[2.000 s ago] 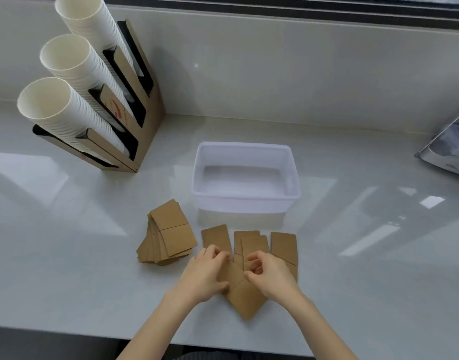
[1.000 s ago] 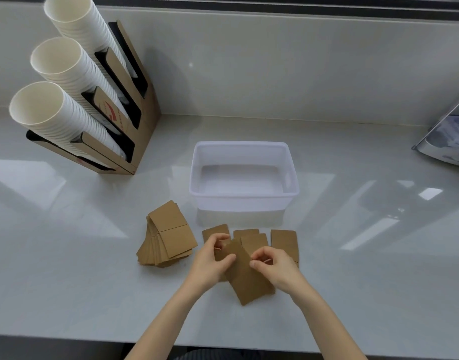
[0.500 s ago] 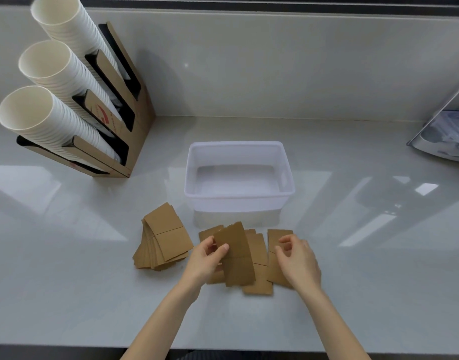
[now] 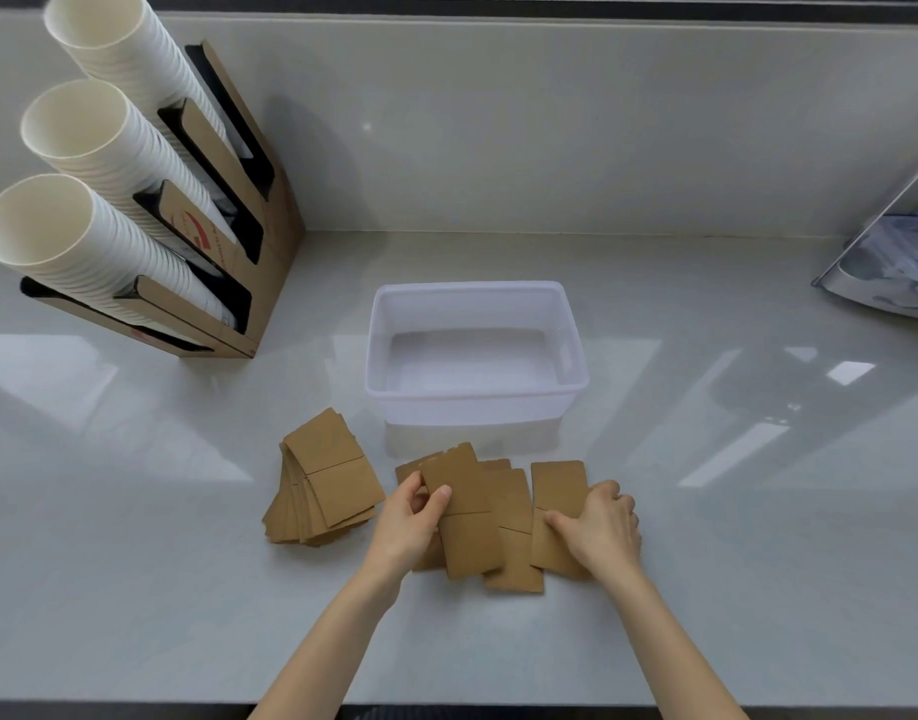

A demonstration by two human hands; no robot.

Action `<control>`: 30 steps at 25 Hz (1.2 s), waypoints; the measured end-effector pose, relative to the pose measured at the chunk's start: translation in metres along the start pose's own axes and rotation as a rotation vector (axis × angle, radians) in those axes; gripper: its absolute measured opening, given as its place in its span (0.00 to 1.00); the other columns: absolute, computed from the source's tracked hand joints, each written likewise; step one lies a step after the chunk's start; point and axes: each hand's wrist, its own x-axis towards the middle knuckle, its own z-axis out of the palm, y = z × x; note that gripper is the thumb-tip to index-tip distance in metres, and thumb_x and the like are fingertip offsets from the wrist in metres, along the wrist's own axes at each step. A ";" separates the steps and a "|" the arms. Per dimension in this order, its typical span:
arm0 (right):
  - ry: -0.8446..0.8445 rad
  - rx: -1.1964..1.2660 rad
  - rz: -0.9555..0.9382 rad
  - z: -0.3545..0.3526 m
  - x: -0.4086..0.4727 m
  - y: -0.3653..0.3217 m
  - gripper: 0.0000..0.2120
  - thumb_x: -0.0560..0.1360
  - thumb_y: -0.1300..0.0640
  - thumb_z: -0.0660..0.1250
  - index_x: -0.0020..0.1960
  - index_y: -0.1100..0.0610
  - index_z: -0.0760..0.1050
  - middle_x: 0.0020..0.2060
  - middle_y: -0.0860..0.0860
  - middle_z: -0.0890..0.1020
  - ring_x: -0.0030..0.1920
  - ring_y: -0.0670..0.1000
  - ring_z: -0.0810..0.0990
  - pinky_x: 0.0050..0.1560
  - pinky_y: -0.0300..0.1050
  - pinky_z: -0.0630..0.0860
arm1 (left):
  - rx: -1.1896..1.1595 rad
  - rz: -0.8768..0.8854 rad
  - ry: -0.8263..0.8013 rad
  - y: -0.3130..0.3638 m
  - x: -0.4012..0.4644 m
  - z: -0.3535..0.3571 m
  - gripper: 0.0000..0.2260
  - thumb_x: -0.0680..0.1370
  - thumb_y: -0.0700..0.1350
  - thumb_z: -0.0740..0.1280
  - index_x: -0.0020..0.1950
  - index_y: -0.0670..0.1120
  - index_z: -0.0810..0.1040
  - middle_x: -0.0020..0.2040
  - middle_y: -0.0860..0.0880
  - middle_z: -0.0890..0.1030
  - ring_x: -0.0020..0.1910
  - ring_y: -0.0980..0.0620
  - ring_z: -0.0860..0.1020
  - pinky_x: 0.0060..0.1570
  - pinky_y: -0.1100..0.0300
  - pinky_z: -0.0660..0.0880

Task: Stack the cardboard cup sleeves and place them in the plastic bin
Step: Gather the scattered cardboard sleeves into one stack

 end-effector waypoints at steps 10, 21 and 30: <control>-0.059 0.727 -0.077 -0.016 0.004 -0.001 0.07 0.75 0.62 0.63 0.53 0.57 0.70 0.56 0.59 0.79 0.48 0.54 0.75 0.45 0.46 0.72 | 0.018 -0.081 0.003 -0.004 0.007 -0.004 0.06 0.79 0.44 0.58 0.45 0.53 0.72 0.47 0.53 0.79 0.45 0.56 0.77 0.41 0.64 0.73; -0.386 1.008 -0.170 -0.001 -0.019 -0.024 0.09 0.75 0.66 0.63 0.54 0.60 0.71 0.44 0.53 0.79 0.42 0.50 0.78 0.41 0.40 0.76 | -0.008 -0.093 -0.099 -0.005 0.004 -0.009 0.09 0.79 0.43 0.57 0.58 0.47 0.71 0.45 0.55 0.80 0.44 0.58 0.78 0.34 0.70 0.75; -0.350 0.776 -0.226 0.019 -0.034 -0.037 0.09 0.72 0.61 0.67 0.50 0.55 0.71 0.42 0.51 0.77 0.43 0.48 0.76 0.42 0.35 0.74 | -0.012 -0.082 -0.156 -0.008 -0.004 -0.012 0.11 0.78 0.43 0.60 0.60 0.51 0.69 0.53 0.51 0.79 0.48 0.57 0.78 0.31 0.72 0.75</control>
